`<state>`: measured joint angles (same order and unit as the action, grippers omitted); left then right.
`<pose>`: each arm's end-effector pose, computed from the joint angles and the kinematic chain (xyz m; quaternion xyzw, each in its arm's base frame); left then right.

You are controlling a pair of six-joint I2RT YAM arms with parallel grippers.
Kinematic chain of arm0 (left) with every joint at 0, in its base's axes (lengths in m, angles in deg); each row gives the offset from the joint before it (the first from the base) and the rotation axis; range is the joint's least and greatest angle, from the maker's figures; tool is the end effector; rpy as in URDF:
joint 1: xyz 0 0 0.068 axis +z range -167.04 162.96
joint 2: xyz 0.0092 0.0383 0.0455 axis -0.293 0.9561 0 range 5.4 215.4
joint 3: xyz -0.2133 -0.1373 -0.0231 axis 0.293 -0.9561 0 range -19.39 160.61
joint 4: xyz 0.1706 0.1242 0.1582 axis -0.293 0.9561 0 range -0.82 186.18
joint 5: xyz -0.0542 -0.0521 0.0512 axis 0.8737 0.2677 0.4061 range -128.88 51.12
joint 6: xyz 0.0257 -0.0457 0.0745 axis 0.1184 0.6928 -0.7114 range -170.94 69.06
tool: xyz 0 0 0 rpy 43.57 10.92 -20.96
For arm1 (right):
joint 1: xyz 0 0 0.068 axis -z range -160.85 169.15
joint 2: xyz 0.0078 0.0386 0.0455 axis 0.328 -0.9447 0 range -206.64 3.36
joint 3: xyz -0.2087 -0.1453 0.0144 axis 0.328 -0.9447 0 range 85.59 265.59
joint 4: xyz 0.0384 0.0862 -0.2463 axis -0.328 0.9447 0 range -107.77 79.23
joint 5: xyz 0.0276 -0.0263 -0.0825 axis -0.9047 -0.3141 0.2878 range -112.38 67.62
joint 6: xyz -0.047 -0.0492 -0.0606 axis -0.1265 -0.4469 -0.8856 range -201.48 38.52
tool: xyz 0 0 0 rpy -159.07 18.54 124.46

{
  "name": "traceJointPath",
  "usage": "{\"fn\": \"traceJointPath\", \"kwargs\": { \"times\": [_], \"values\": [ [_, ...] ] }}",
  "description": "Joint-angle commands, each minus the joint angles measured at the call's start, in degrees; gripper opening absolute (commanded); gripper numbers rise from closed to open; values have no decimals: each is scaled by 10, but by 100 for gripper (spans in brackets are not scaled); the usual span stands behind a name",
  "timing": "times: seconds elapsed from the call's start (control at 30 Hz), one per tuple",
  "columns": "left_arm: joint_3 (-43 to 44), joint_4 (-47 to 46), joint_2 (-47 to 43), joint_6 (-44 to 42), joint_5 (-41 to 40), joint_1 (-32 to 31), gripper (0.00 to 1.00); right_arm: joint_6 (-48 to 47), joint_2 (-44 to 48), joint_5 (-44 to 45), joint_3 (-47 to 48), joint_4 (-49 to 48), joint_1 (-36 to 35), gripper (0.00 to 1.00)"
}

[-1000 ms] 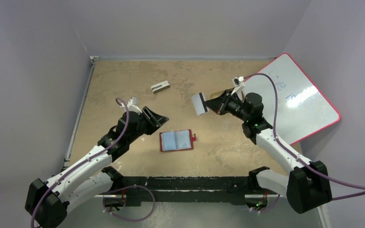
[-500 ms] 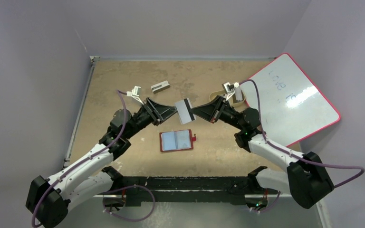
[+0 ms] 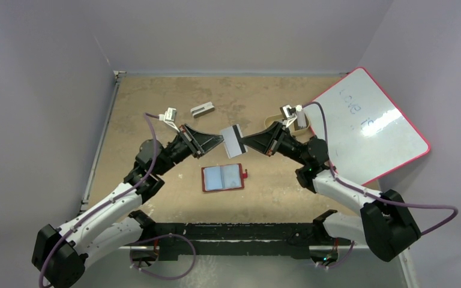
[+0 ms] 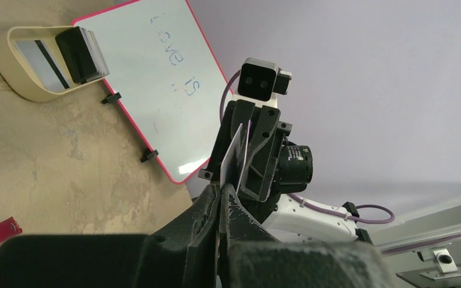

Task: Put the credit cards into the card holder
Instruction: Pick up the credit card from the storage box.

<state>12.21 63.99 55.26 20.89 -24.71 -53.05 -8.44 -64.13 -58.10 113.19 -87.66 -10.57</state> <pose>0.2048 -0.1736 0.2989 -0.1145 0.6546 -0.6485 0.3713 0.2161 0.1782 0.2975 -0.0712 0.5404 0.7397 0.3947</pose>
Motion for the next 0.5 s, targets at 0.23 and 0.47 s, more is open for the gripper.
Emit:
{"fn": "traceJointPath", "kwargs": {
  "times": [0.23, 0.47],
  "values": [
    [44, 168, -50, -80, -99, 2, 0, -9, -11, -47, -22, -15, -3, 2],
    [49, 250, -58, -117, -147, 1, 0, -41, -5, -61, -30, 48, -2, 4]
  ]
}}
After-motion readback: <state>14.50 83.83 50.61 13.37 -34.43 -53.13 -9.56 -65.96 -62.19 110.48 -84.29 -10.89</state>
